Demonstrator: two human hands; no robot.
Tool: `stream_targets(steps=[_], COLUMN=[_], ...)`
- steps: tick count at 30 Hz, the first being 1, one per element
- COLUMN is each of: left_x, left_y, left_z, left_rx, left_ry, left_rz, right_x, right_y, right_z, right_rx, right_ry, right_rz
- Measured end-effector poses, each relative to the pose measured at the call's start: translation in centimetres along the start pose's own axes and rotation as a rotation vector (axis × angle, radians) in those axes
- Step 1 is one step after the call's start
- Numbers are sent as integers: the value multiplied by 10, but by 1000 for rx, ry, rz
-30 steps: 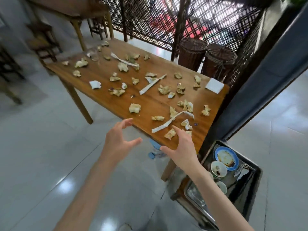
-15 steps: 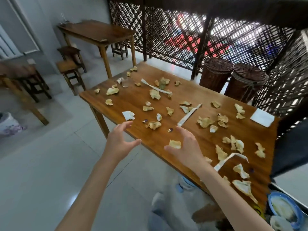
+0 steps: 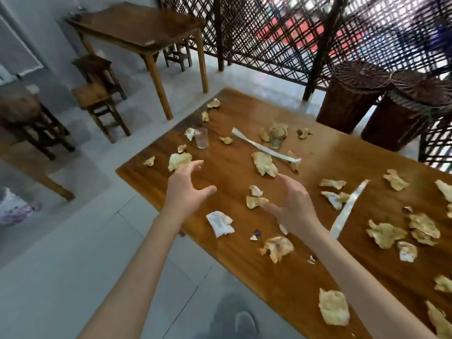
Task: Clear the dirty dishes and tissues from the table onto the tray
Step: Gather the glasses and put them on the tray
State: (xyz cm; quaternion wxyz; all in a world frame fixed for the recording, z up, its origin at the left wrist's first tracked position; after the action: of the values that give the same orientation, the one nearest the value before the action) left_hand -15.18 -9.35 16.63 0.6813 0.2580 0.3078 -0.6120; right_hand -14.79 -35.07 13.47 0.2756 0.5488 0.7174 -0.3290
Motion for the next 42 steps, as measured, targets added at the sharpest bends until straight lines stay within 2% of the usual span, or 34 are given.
stream_targets(steps=[5,11,17,24,29,35,39,42], left_x=[-3,24,56,92,97,107,111,114], left_y=[105,226,299,338,340,355,359,357], left_z=[-43,-88,-106,-121,-125,-91,-66,-58], left_rx=[27,93,182,146,79,100,148,164], left_ry=[40,108,173,281,234,150,126,122], left_rz=[-22,-178,-265,-348,-305,-321,-325,-350], right_x=[21,34,53,53,43,21,15,10], right_y=[82,153,201,236,250,287,315,324], right_z=[-3,-8,-1,19,45,80,105,115], right_rx=[109,202,321,424,489,533,555,563], right_ry=[-10,64,55,47,12,-56,-15,-19], right_rz=[3,163,245,284,304,328,286,317])
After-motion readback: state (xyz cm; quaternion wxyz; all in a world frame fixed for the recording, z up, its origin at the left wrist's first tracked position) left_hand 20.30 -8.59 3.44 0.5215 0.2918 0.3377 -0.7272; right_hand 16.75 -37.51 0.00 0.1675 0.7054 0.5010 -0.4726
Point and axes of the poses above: each hand's wrist, its own y-axis towards the middle knuckle, its own x-axis out of the palm, z = x × y, the point moved 10 cm from there along y, towards the middle knuckle, and after that the axes turned 10 degrees about -z, right-handed, at the moved point
